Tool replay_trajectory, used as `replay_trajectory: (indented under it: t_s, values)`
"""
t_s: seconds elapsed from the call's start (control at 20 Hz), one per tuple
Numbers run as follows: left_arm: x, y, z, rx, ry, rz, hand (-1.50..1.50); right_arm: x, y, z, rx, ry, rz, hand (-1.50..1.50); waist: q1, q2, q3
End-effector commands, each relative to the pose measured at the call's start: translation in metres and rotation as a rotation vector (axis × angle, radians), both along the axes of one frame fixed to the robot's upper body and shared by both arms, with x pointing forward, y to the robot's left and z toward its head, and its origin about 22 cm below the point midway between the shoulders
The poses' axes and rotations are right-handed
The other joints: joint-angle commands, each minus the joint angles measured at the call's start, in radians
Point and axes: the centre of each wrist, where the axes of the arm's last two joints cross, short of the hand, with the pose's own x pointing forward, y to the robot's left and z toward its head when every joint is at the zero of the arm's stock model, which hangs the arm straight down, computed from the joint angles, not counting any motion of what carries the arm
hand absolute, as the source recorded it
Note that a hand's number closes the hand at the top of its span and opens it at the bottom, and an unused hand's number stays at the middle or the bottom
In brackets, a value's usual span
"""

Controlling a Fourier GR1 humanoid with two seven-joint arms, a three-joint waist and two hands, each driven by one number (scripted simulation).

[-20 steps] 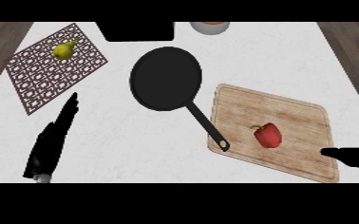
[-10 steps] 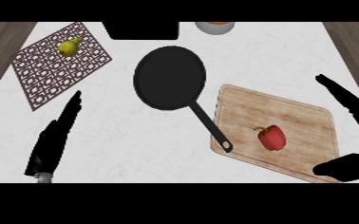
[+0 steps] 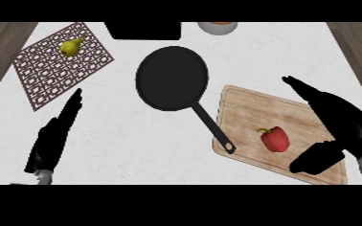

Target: Pick the bell pepper from the cutting board and place it in the pan

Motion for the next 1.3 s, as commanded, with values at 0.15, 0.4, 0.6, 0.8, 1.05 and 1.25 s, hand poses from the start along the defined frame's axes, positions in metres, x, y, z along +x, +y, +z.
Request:
replay_trajectory:
  t_s: [0.15, 0.4, 0.6, 0.8, 1.05, 1.25]
  values:
    - [0.003, 0.006, 0.005, 0.007, -0.015, 0.021, 0.00, 0.005, 0.037, -0.002, -0.175, 0.132, 0.007, -1.50, -0.005, -0.002, 0.000]
    - [-0.012, 0.004, -0.012, 0.026, -0.002, -0.001, 0.00, 0.018, 0.061, -0.005, -0.256, 0.193, 0.000, -1.50, 0.001, -0.001, 0.000]
    - [-0.024, -0.001, -0.009, -0.006, 0.012, -0.007, 0.00, 0.010, 0.053, -0.015, -0.280, 0.241, 0.004, -1.50, -0.006, -0.003, 0.000]
    - [-0.019, -0.001, -0.008, 0.011, 0.002, 0.026, 0.00, 0.013, 0.067, -0.023, -0.264, 0.260, 0.031, -1.50, -0.006, -0.002, 0.000]
    - [-0.004, -0.004, -0.001, 0.007, -0.001, 0.024, 0.00, 0.015, 0.064, -0.054, -0.349, 0.301, -0.025, -1.50, -0.011, -0.001, 0.001]
    - [-0.009, -0.017, -0.004, 0.000, 0.004, -0.003, 0.00, 0.026, 0.053, -0.056, -0.352, 0.322, -0.043, -1.50, -0.010, -0.001, 0.001]
